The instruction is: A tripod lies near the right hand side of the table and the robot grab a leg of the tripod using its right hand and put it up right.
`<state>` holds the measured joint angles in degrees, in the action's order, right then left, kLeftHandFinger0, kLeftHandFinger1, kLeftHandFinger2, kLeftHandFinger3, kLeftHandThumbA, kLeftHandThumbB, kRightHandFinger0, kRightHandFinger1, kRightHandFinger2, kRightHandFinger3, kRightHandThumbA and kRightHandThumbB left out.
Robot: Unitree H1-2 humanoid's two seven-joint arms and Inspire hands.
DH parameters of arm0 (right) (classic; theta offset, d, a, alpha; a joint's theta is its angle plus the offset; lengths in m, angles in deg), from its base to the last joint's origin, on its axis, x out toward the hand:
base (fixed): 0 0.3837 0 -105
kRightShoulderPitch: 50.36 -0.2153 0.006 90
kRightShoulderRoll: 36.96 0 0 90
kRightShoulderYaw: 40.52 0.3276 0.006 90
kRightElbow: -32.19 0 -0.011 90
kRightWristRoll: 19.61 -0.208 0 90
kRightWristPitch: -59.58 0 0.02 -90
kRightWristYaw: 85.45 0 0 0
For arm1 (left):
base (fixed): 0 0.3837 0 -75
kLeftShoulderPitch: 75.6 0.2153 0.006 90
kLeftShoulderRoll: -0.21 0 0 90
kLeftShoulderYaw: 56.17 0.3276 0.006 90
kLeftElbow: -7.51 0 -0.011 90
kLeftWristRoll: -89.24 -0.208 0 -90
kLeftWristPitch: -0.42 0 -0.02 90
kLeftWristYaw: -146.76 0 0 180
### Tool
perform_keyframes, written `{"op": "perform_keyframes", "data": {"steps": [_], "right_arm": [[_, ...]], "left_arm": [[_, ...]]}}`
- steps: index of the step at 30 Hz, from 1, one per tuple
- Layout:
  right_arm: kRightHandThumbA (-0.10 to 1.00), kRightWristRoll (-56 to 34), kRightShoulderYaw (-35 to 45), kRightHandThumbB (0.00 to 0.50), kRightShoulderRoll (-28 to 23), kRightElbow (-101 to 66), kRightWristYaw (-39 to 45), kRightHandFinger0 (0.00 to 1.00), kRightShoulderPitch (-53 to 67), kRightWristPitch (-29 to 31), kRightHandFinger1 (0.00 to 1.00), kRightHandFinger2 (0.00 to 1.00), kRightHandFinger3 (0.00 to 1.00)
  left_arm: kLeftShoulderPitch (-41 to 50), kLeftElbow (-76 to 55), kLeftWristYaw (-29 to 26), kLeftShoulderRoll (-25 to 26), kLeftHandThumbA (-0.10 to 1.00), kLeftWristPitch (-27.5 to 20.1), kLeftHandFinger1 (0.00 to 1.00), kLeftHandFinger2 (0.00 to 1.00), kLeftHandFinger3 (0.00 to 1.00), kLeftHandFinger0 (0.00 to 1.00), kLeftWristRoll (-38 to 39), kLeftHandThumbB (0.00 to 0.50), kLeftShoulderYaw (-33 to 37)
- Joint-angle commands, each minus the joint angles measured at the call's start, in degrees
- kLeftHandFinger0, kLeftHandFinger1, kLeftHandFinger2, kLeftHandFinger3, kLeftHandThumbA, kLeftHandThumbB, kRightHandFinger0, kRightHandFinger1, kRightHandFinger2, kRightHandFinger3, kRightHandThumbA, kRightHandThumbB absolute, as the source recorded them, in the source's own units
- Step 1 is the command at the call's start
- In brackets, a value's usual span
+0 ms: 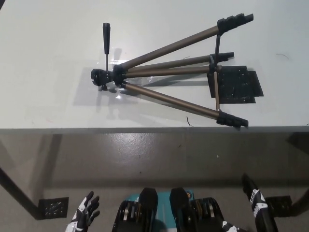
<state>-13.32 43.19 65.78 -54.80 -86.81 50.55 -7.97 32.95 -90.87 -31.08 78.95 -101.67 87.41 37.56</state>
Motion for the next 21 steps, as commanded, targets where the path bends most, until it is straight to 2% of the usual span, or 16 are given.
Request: {"op": "perform_keyframes", "data": {"steps": [1,3,5,9,11,13,14,15,17,18,20,21], "right_arm": [[0.87,1.84,0.08,0.229,0.45,-5.25,-1.93,1.0,-2.14,4.48,1.0,1.0,1.0],[0.83,2.56,0.75,0.244,0.85,-7.54,-1.93,1.0,-2.79,4.48,1.0,1.0,1.0],[0.84,4.13,1.71,0.266,0.4,-10.8,-1.92,1.0,-4.12,3.58,1.0,1.0,1.0],[0.82,6.0,4.03,0.274,-0.76,-16.59,-1.99,1.0,-7.22,0.92,1.0,1.0,1.0],[0.85,7.69,5.58,0.28,-1.85,-19.45,-1.85,1.0,-10.54,-0.53,1.0,1.0,1.0],[0.89,9.75,7.2,0.326,-3.24,-22.55,-1.04,1.0,-14.49,-3.73,1.0,1.0,1.0],[0.94,12.72,8.47,0.344,-4.56,-25.06,-0.23,1.0,-18.41,-7.26,1.0,1.0,1.0],[0.96,13.06,8.58,0.355,-4.65,-25.29,-0.16,1.0,-18.63,-7.68,1.0,1.0,1.0],[1.0,17.53,9.46,0.373,-6.22,-28.37,1.59,1.0,-23.36,-12.86,1.0,1.0,1.0],[1.0,18.52,9.62,0.424,-7.65,-29.6,3.64,1.0,-26.66,-16.68,1.0,1.0,1.0],[1.0,19.77,9.52,0.426,-10.11,-30.1,6.12,1.0,-31.18,-20.16,1.0,1.0,1.0],[1.0,23.2,9.04,0.433,-12.09,-29.56,8.15,1.0,-34.51,-21.71,1.0,1.0,1.0]], "left_arm": [[-0.54,-4.61,1.22,0.21,1.0,-3.1,1.0,1.0,1.0,1.0,0.75,0.496,0.78],[-1.21,-6.21,1.46,0.52,1.0,-3.25,1.0,1.0,1.0,1.0,0.46,0.494,0.89],[-2.03,-8.1,1.62,0.63,1.0,-2.34,1.0,1.0,1.0,1.0,0.09,0.498,0.85],[-3.44,-9.48,1.68,1.26,1.0,-0.56,1.0,1.0,1.0,1.0,-1.19,0.5,0.53],[-4.43,-8.87,1.63,1.61,1.0,-0.49,1.0,1.0,1.0,1.0,-1.2,0.5,0.27],[-5.04,-8.17,1.55,1.79,1.0,-0.56,1.0,1.0,1.0,1.0,-1.11,0.5,0.26],[-5.4,-7.3,1.26,1.79,1.0,-0.7,1.0,1.0,1.0,1.0,-1.6,0.5,0.18],[-5.42,-7.16,1.24,1.8,1.0,-0.72,1.0,1.0,1.0,1.0,-1.66,0.5,0.22],[-5.39,-6.42,1.27,1.83,1.0,-0.81,1.0,1.0,1.0,1.0,-1.72,0.5,0.36],[-5.3,-5.91,1.38,1.92,1.0,-0.82,1.0,1.0,1.0,1.0,-1.65,0.5,0.45],[-5.11,-5.48,1.45,2.03,1.0,-0.65,1.0,1.0,1.0,1.0,-2.03,0.5,0.59],[-5.09,-5.17,1.48,1.98,1.0,-0.69,1.0,1.0,1.0,1.0,-1.74,0.5,0.57]]}}
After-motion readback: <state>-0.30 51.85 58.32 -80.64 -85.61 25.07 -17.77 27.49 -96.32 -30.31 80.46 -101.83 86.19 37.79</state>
